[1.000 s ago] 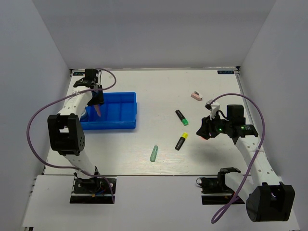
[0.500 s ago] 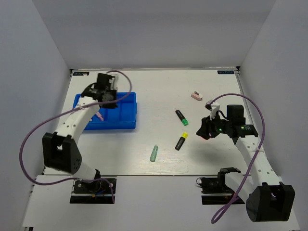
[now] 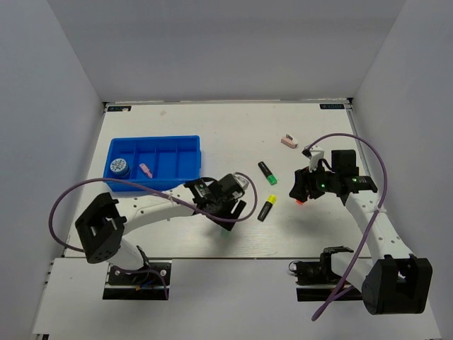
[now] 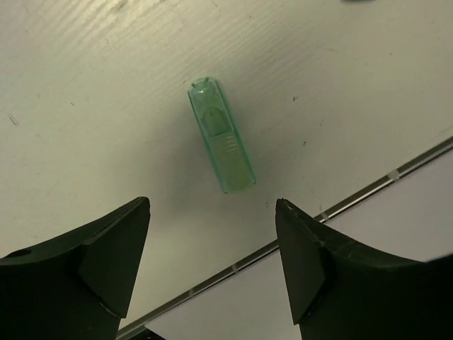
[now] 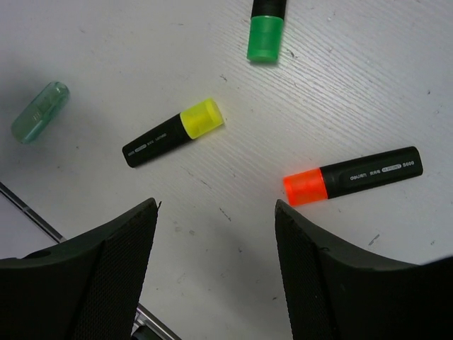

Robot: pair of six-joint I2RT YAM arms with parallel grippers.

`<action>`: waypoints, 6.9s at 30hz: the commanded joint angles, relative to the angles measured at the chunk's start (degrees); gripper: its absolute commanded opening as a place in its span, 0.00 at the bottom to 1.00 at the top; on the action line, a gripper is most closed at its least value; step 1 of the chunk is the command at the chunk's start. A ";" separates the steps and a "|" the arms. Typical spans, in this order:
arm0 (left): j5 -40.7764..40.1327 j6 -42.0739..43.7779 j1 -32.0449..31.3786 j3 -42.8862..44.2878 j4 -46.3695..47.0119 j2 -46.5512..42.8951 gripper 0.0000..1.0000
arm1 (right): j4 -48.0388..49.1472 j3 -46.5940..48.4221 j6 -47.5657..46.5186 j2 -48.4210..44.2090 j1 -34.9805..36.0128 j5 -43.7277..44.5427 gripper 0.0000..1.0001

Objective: Sort the stationery into containers
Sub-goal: Pick up the pen from the center of the board, then place the pen in the storage box, then pick up the pen from the center of the board, then place the pen in the storage box.

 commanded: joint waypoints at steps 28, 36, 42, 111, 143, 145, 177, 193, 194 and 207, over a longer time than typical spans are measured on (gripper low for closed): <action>-8.12 -15.57 -5.04 -6.26 12.95 12.22 0.43 | -0.80 2.81 1.20 -0.55 -0.40 1.86 0.70; -11.96 -11.02 -2.93 -3.81 6.99 5.12 0.12 | -0.80 2.64 1.03 -0.64 -0.49 1.77 0.70; -14.97 -2.66 8.57 4.45 -4.10 -7.90 0.06 | -0.72 2.55 1.02 -1.17 -0.58 1.24 0.35; -1.70 8.16 12.89 -20.07 -2.87 -42.36 1.00 | -8.01 45.44 4.45 54.55 19.55 23.47 0.63; -0.65 8.34 13.06 -20.77 -1.46 -45.35 1.00 | -8.53 38.23 0.15 60.37 22.53 23.68 0.00; 0.76 8.69 12.89 -21.29 -0.24 -46.40 1.00 | -11.16 40.76 -1.26 58.78 22.71 19.12 0.00; -5.47 15.11 11.66 -30.36 17.87 -66.01 1.00 | 32.03 85.79 21.14 81.70 42.31 -14.67 0.00; -6.36 17.13 11.66 -23.14 16.47 -56.16 1.00 | 43.58 88.33 20.36 91.03 45.56 2.30 0.13; -6.27 17.13 11.66 -23.31 16.38 -56.33 1.00 | 43.75 87.81 20.19 91.03 45.47 2.47 0.25; -1.88 13.26 11.49 -18.67 12.51 -55.73 0.84 | 39.90 83.58 19.66 76.37 43.28 4.39 0.07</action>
